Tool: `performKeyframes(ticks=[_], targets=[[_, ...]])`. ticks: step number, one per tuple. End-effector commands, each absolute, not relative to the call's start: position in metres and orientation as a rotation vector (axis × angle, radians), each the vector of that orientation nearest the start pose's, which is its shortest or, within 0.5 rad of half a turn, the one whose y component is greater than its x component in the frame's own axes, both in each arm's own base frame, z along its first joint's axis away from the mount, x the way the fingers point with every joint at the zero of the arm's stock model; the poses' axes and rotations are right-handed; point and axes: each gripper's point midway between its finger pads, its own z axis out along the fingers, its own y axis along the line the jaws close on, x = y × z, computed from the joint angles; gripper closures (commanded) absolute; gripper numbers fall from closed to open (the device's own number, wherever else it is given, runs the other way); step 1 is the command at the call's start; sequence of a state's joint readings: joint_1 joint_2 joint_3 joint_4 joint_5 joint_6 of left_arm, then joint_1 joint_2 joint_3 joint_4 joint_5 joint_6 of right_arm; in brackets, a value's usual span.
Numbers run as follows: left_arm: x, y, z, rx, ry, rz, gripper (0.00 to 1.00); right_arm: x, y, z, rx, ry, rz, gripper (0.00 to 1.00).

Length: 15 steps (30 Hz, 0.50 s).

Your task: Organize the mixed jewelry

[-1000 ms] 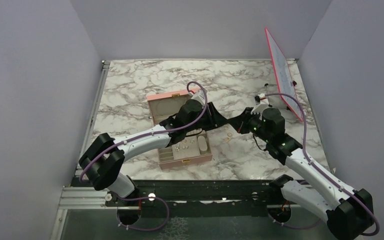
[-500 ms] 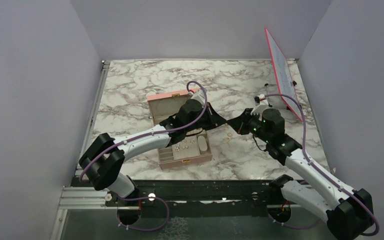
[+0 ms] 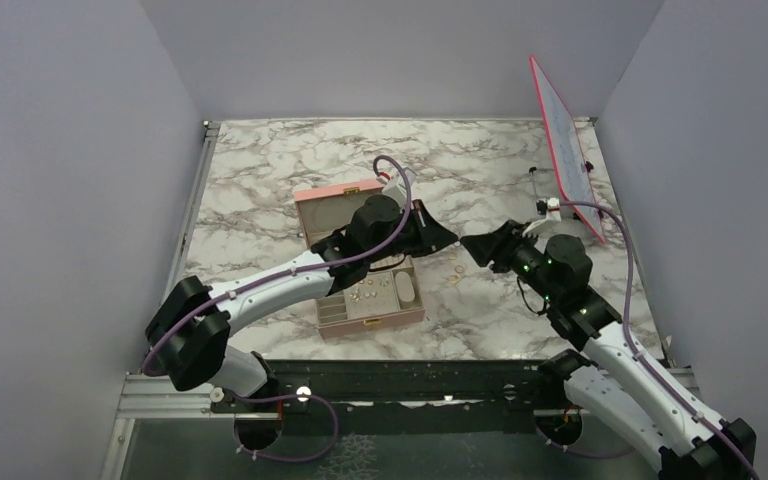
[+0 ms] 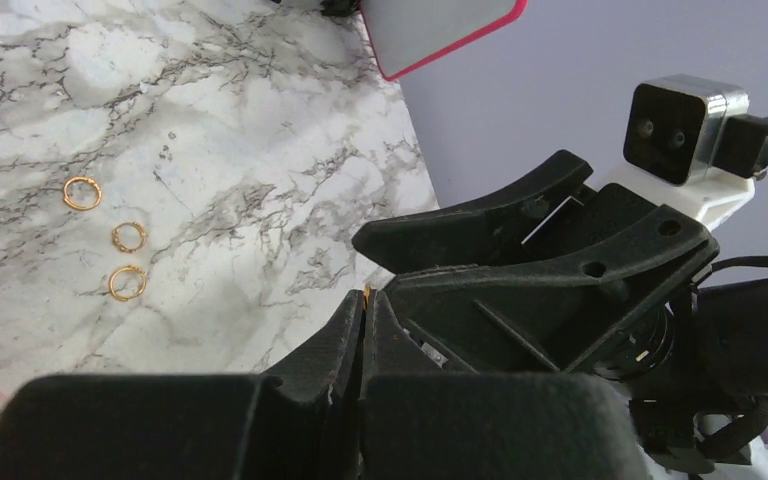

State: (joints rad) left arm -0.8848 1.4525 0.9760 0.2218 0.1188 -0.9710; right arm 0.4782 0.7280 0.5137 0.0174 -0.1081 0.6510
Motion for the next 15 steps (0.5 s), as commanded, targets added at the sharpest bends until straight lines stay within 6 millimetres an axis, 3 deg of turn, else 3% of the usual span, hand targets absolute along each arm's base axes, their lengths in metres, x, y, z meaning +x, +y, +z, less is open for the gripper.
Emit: performKeyframes(ticks=[1, 10, 15], targets=[[0.249, -0.389, 0.258, 0.032, 2.028, -1.375, 1.00, 0.247, 0.183, 0.252, 0.106, 1.714, 1.012, 0.49], [0.230, -0.384, 0.302, 0.049, 1.943, -1.515, 1.00, 0.228, 0.195, 0.294, 0.176, 1.610, 1.263, 0.42], [0.216, -0.382, 0.331, 0.049, 1.876, -1.644, 1.00, 0.230, 0.188, 0.302, 0.401, 1.591, 1.370, 0.31]])
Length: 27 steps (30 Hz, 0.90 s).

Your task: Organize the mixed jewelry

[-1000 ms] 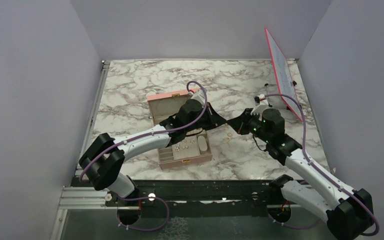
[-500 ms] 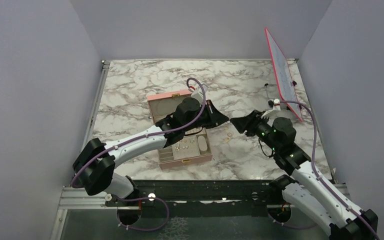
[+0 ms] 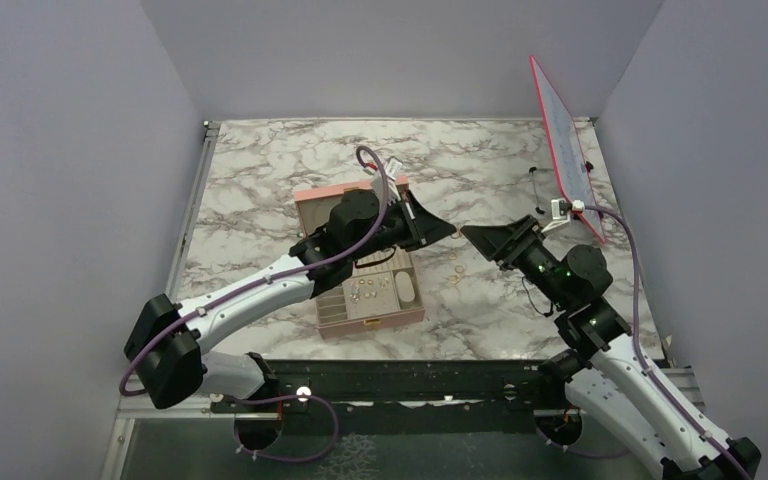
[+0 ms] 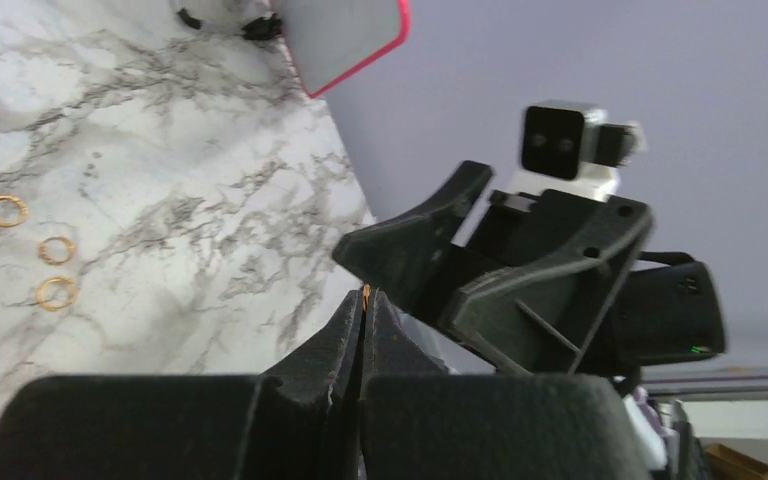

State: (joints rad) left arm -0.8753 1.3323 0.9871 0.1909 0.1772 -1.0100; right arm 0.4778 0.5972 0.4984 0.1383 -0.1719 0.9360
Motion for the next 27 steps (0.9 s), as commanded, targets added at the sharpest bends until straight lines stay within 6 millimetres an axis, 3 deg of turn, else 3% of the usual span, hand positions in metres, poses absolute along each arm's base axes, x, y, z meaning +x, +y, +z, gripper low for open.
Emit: performKeyframes(ticks=[1, 4, 7, 12, 16, 21, 27], targets=[[0.212, -0.381, 0.338, 0.047, 1.855, -1.680, 1.00, 0.228, 0.189, 0.309, 0.403, 1.563, 1.406, 0.31], [0.207, -0.380, 0.353, 0.039, 1.818, -1.748, 1.00, 0.219, 0.199, 0.331, 0.347, 1.512, 1.521, 0.33], [0.205, -0.377, 0.366, 0.025, 1.777, -1.790, 1.00, 0.208, 0.207, 0.355, 0.273, 1.449, 1.637, 0.42], [0.207, -0.370, 0.379, -0.005, 1.727, -1.840, 1.00, 0.192, 0.210, 0.373, 0.239, 1.355, 1.788, 0.56], [0.205, -0.367, 0.381, -0.024, 1.711, -1.879, 1.00, 0.185, 0.208, 0.380, 0.224, 1.318, 1.824, 0.67], [0.205, -0.365, 0.380, -0.036, 1.708, -1.895, 1.00, 0.187, 0.208, 0.378, 0.238, 1.325, 1.818, 0.73], [0.203, -0.367, 0.378, -0.025, 1.715, -1.914, 1.00, 0.194, 0.212, 0.374, 0.247, 1.352, 1.813, 0.71]])
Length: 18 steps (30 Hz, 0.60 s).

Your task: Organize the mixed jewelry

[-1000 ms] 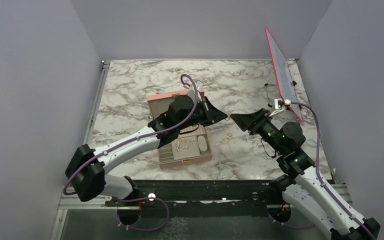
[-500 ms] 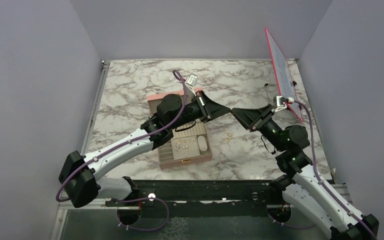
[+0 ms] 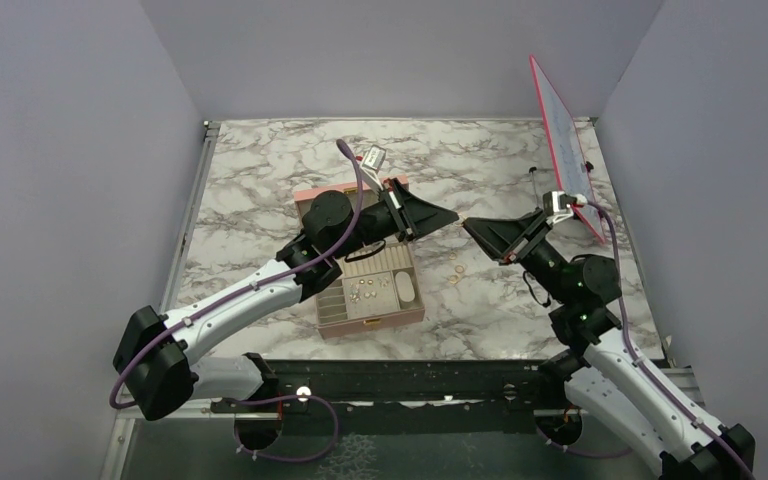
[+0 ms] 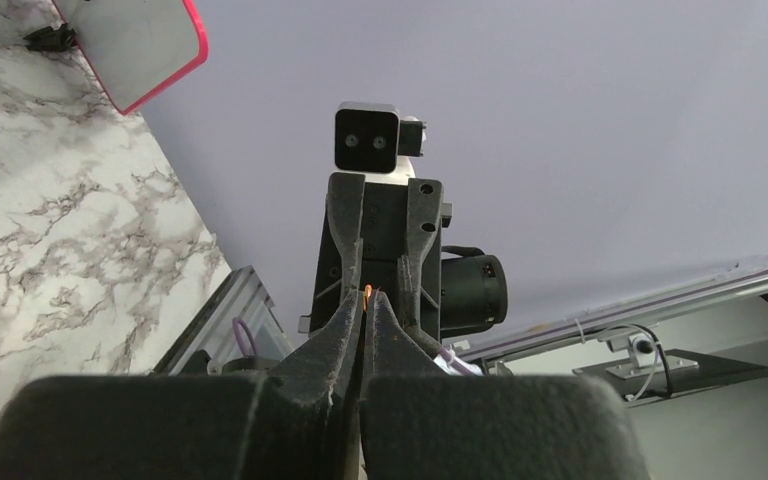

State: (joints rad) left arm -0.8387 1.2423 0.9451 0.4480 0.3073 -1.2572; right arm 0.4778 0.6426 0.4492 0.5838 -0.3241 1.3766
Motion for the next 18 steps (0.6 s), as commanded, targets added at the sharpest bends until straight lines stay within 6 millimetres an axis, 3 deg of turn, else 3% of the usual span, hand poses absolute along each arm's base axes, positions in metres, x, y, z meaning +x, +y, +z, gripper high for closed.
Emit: performKeyframes(ticks=[1, 6, 18], targets=[[0.2031, -0.3667, 0.3769, -0.026, 1.717, -1.915, 1.00, 0.1947, 0.2120, 0.3742, 0.250, 1.354, 1.811, 0.68], [0.2031, -0.3668, 0.3732, -0.031, 1.724, -1.914, 1.00, 0.1981, 0.2130, 0.3747, 0.256, 1.358, 1.805, 0.70], [0.2045, -0.3651, 0.3691, -0.029, 1.722, -1.894, 1.00, 0.2018, 0.2134, 0.3700, 0.270, 1.389, 1.776, 0.99]])
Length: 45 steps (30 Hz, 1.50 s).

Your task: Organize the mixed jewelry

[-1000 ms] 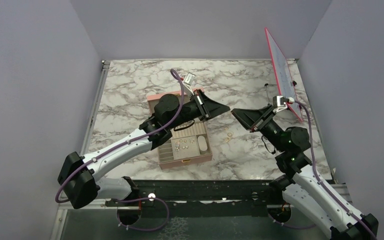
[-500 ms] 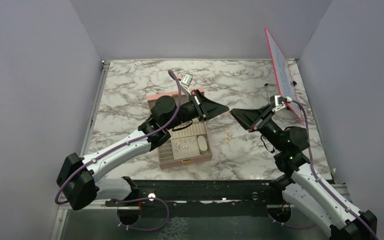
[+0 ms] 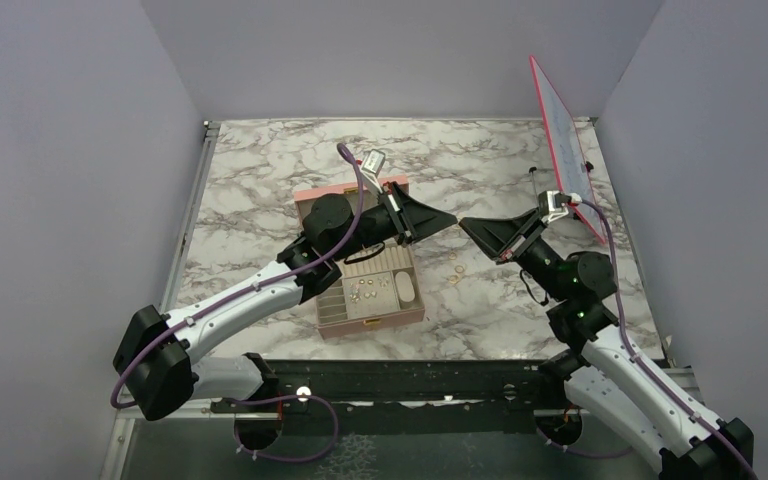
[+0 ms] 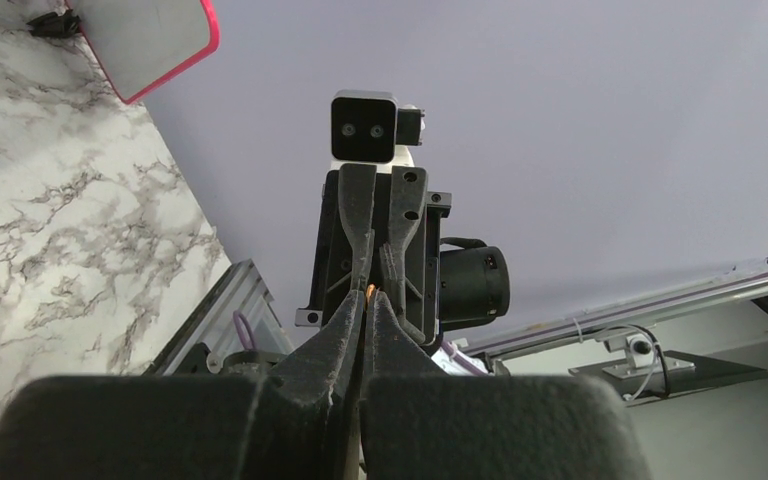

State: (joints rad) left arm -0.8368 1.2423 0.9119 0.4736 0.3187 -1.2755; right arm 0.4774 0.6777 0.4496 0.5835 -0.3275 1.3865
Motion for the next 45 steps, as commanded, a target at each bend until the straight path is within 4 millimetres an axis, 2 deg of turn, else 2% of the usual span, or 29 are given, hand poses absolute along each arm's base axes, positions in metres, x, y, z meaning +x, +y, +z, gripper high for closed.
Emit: performKeyframes(ticks=[1, 5, 11, 15, 17, 20, 22, 24, 29, 35, 45], targets=[[0.205, -0.365, 0.368, -0.028, 1.721, -1.889, 0.99, 0.203, 0.214, 0.369, 0.269, 1.398, 1.764, 0.99], [0.209, -0.361, 0.358, -0.053, 1.729, -1.844, 0.74, 0.208, 0.214, 0.361, 0.258, 1.461, 1.683, 0.99], [0.222, -0.340, 0.330, -0.129, 1.764, -1.709, 0.53, 0.221, 0.210, 0.338, 0.247, 1.575, 1.487, 0.99], [0.237, -0.313, 0.310, -0.190, 1.796, -1.494, 0.37, 0.236, 0.210, 0.312, 0.210, 1.684, 1.332, 0.99], [0.245, -0.294, 0.294, -0.214, 1.844, -1.318, 0.32, 0.246, 0.210, 0.297, 0.167, 1.745, 1.238, 0.99], [0.253, -0.264, 0.283, -0.243, 1.850, -1.108, 0.24, 0.264, 0.207, 0.271, 0.150, 1.845, 1.086, 0.99], [0.256, -0.243, 0.279, -0.269, 1.846, -0.998, 0.22, 0.276, 0.205, 0.250, 0.150, 1.918, 0.996, 0.99], [0.257, -0.229, 0.279, -0.278, 1.834, -0.920, 0.20, 0.284, 0.209, 0.237, 0.144, 1.966, 0.966, 0.99], [0.258, -0.205, 0.283, -0.263, 1.811, -0.792, 0.19, 0.290, 0.236, 0.211, 0.099, 2.073, 0.948, 0.99], [0.258, -0.195, 0.280, -0.236, 1.812, -0.716, 0.17, 0.285, 0.285, 0.188, -0.013, 2.154, 0.873, 0.99], [0.261, -0.175, 0.277, -0.230, 1.802, -0.593, 0.17, 0.291, 0.319, 0.150, -0.092, 2.216, 0.706, 0.99]])
